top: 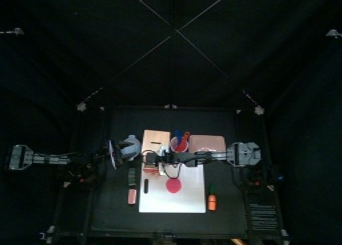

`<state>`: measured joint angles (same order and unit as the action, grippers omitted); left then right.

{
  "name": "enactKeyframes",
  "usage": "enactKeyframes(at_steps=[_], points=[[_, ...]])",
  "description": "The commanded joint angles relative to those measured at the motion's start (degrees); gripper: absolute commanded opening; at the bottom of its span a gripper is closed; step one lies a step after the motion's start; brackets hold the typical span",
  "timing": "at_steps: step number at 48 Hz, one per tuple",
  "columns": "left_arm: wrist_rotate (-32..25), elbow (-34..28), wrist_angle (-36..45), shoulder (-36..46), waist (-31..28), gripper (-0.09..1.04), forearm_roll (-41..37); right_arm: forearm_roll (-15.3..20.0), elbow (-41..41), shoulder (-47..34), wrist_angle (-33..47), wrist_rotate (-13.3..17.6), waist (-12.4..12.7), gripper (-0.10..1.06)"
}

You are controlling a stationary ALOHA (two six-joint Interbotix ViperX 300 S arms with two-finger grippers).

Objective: Get the cutter from the drawer then cut the dough then place the extra dough in the bowl
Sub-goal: Place the cutter on the board

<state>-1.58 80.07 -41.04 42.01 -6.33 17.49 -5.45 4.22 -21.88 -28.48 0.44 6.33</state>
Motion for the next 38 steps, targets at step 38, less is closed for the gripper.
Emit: enactKeyframes(at_steps=[38], points=[[-0.1,0.4,-0.6,0.0,-0.2,0.93,2.5,-0.1,-9.7,6.9,-8.0,0.0,-2.8,0.52]])
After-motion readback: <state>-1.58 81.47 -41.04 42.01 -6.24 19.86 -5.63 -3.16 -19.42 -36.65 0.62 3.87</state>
